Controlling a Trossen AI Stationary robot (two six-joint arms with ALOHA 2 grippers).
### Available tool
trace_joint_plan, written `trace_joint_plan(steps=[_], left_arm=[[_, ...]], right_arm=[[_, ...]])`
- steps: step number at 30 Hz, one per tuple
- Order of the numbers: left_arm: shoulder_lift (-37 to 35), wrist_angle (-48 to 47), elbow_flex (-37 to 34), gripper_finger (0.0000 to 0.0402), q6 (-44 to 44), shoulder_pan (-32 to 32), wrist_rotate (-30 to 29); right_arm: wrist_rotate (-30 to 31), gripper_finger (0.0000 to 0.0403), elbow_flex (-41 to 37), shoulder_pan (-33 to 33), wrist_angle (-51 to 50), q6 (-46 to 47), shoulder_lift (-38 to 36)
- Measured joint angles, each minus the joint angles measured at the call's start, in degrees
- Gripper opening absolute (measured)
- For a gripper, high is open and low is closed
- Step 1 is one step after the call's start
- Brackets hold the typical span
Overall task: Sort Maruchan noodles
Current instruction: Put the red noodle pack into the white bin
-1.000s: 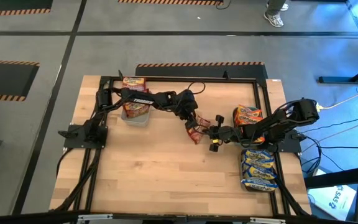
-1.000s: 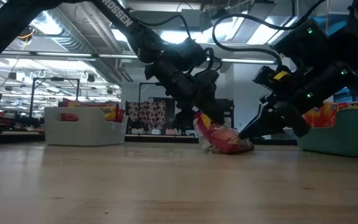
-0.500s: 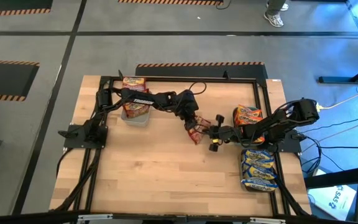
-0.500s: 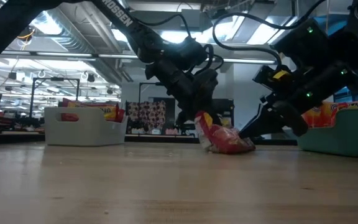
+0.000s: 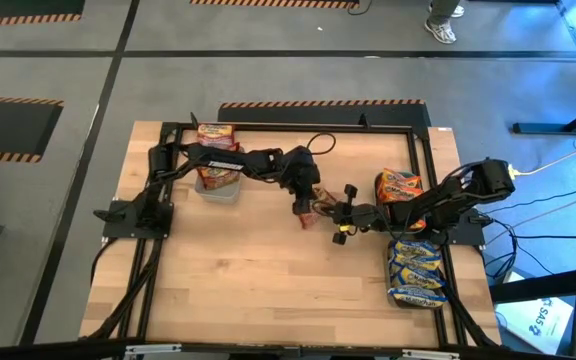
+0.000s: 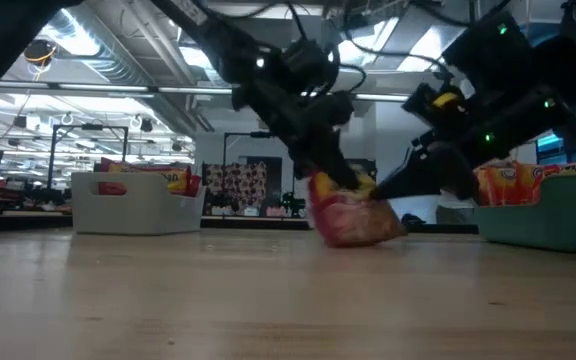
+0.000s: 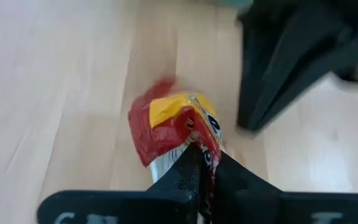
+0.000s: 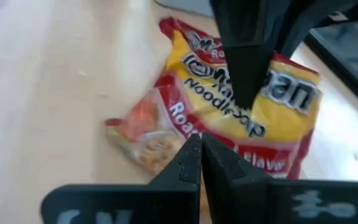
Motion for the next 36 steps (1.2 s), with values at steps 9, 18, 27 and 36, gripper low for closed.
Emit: trace_joint_plan(steps=[9, 18, 27, 36], left_arm=[[-8.82, -10.41, -0.02, 0.0003, 6.21, -2.03, -9.77], [-13.60, -18.63, -0.09, 0.0002, 8.25, -2.11, -15.56], [-20.93, -26.42, -0.13, 0.0002, 12.86, -3.49, -17.49], [-29.78, -38.80, -0.11, 0.0003, 13.81, -3.57, -26.44]], right_arm=[[9.35, 0.0001, 2.27, 4.93, -1.01, -4.35, -0.03], [13.63, 0.0001, 2.91, 8.39, -1.87, -7.04, -5.74], [13.02, 0.0001, 2.80, 8.26, -5.82, -5.44, -6.23], [12.63, 0.0001, 2.82, 8.24, -6.20, -5.29, -6.23]])
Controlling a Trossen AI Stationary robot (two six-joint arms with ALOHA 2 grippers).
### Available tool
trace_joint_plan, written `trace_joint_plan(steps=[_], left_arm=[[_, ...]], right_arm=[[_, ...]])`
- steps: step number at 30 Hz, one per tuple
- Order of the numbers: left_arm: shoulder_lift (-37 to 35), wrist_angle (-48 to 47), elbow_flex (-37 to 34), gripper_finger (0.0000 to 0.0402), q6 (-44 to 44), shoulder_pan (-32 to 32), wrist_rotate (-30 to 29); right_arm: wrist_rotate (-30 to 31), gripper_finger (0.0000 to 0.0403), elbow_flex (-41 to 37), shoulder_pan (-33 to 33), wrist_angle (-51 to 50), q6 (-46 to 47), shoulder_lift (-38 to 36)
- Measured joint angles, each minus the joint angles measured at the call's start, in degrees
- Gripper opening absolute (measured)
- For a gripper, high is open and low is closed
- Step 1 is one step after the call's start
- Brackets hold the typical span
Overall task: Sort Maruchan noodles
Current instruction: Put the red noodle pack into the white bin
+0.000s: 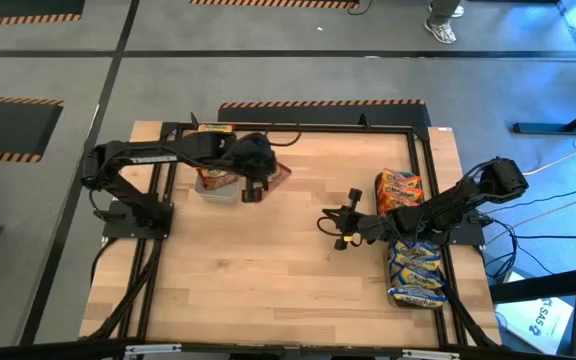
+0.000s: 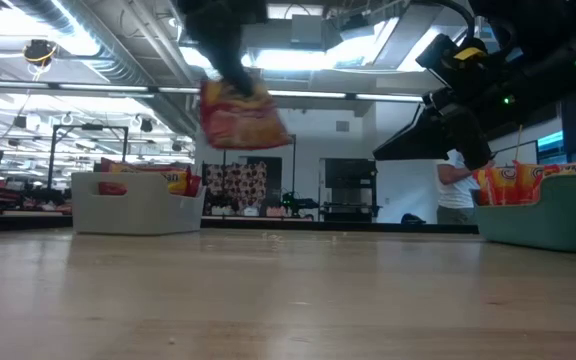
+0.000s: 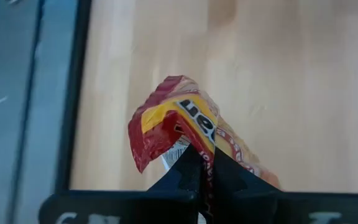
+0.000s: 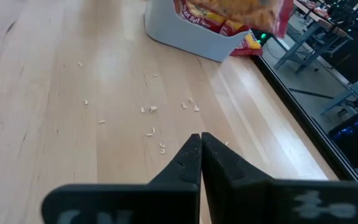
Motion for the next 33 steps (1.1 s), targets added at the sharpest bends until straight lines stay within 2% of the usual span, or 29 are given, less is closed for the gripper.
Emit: trace_joint_plan(steps=[6, 11, 18, 24, 33], left_arm=[[-0.82, -11.09, 0.00, 0.0002, -0.60, 1.22, -9.34], [-0.19, -18.47, 0.00, 0.0002, 0.02, 2.88, -9.77], [-0.29, -25.61, 0.00, 0.0002, 7.93, 5.02, -9.92], [-0.29, -25.35, -3.15, 0.0004, 11.66, 5.39, -8.98], [-0.27, -16.69, -11.97, 0.0006, 17.09, 6.68, -6.72]], right_arm=[[-0.19, 0.0001, 0.00, 0.00, -0.03, 0.02, 0.00], [-0.72, 0.0001, 0.00, 0.00, -0.07, 0.02, 0.00], [-0.74, 0.0001, 0.00, 0.00, -0.11, 0.02, 0.00], [-1.18, 0.0001, 0.00, 0.00, -0.21, 0.02, 0.00], [-1.18, 0.0001, 0.00, 0.00, -0.21, 0.02, 0.02]])
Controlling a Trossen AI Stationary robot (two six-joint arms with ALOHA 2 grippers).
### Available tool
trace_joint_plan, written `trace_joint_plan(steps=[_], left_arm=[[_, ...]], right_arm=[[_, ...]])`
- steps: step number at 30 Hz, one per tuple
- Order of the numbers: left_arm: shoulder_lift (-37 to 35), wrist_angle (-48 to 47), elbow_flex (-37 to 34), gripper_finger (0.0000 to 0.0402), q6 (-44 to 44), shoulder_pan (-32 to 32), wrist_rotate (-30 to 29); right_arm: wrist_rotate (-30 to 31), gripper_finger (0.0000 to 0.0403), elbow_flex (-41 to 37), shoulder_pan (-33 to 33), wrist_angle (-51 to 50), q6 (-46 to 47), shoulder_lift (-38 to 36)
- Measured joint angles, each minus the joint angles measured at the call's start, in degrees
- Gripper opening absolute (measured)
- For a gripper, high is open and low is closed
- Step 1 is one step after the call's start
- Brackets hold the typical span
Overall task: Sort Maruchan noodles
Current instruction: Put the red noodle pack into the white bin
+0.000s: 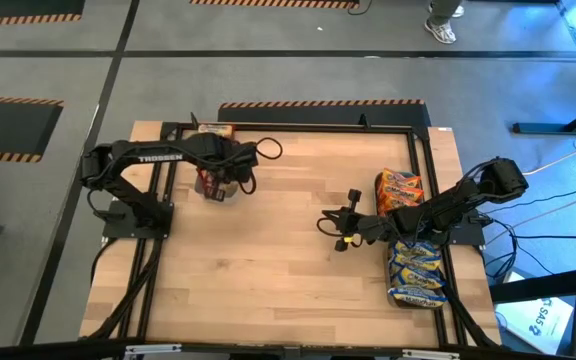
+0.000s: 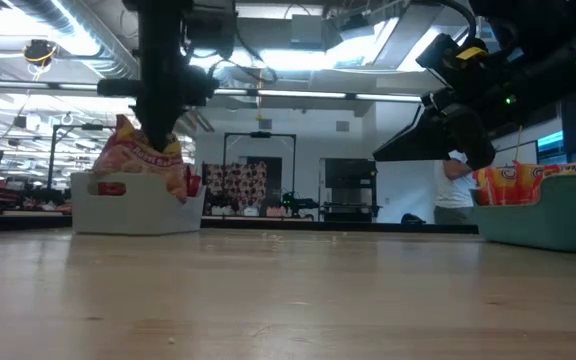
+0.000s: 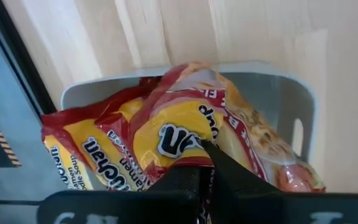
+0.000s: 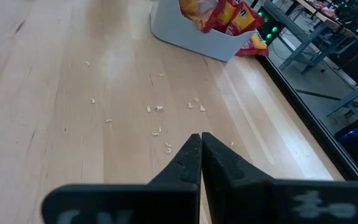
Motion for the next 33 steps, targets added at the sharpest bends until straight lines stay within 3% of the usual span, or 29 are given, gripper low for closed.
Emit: trace_joint_plan(steps=[7, 14, 24, 27, 33], left_arm=[[0.01, 0.06, -1.89, 0.0006, 1.68, 2.65, -4.56], [0.01, -3.93, 1.95, 0.0006, 3.55, 1.55, -6.25], [0.01, -5.99, 3.29, 0.0007, 3.86, 1.92, -5.75], [0.01, -5.58, 3.18, 0.0007, 3.64, 2.41, -2.39], [0.01, -2.71, -1.38, 0.0007, 1.78, 2.45, 0.19]], right_arm=[[0.00, 0.0001, 0.00, 0.00, 0.00, 0.00, 0.00], [0.00, 0.0001, 0.00, 0.00, 0.00, 0.00, 0.00], [-1.53, 0.0001, 0.00, 0.00, 0.04, 0.00, 0.00], [-1.53, 0.0001, 0.00, 0.00, 0.02, 0.00, 0.00], [-1.51, 0.0001, 0.00, 0.00, 0.02, 0.00, 0.00]])
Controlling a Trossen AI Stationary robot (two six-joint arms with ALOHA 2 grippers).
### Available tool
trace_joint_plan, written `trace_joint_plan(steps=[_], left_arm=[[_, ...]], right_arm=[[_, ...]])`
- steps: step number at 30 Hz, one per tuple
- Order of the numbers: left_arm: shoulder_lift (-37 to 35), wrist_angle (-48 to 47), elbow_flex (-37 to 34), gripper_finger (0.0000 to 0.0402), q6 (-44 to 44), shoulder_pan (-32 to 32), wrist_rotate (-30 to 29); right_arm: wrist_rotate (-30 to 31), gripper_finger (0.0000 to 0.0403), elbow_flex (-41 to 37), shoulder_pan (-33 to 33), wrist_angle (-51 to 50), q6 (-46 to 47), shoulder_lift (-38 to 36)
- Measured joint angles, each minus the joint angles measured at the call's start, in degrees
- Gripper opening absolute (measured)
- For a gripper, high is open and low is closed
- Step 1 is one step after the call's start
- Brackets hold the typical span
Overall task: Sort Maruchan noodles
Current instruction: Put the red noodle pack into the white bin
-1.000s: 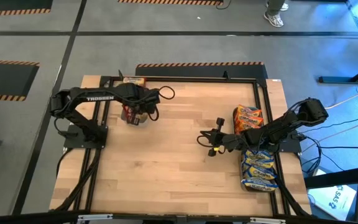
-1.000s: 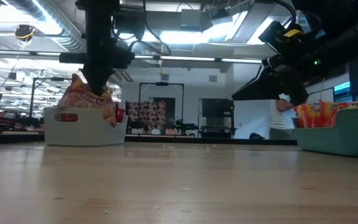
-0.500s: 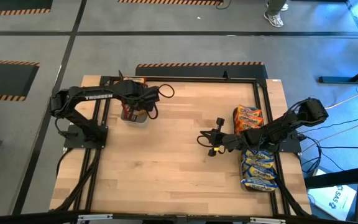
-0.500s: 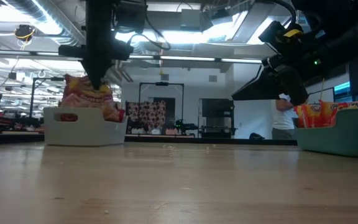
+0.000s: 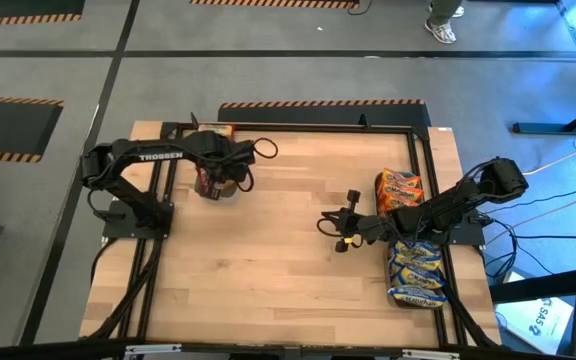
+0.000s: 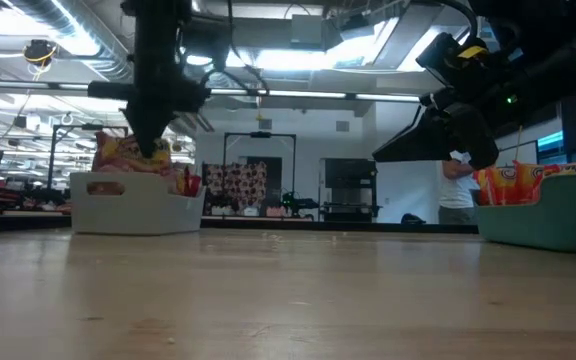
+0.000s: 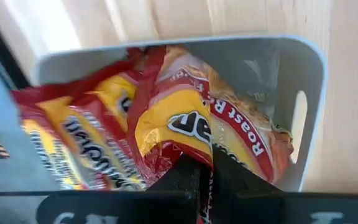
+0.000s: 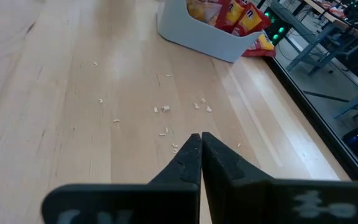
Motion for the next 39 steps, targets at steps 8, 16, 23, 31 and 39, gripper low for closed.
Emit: trace_joint_plan(steps=[8, 16, 23, 31, 39], left_arm=[[0.02, 6.55, -3.33, 0.0007, 0.00, -0.30, 2.79], [0.02, 13.33, -3.33, 0.0007, -0.42, 0.28, 2.81], [0.02, 16.33, -3.33, 0.0021, -6.95, 1.27, -0.38], [0.02, 19.63, -3.33, 0.0085, -13.63, 1.25, -0.09], [0.02, 14.25, 0.56, 0.0135, -21.84, 1.07, -0.56]], right_arm=[[0.00, 0.0001, 0.00, 0.00, 0.11, 0.00, 0.02], [0.00, 0.0001, 0.00, 0.01, 0.16, 0.00, 0.01], [0.00, 0.0001, 0.00, 0.00, 0.13, 0.00, 0.02], [-1.04, 0.0001, 0.00, 0.01, 0.15, 0.00, 0.01], [-1.05, 0.0001, -0.01, 0.00, 0.17, 0.00, 0.01]])
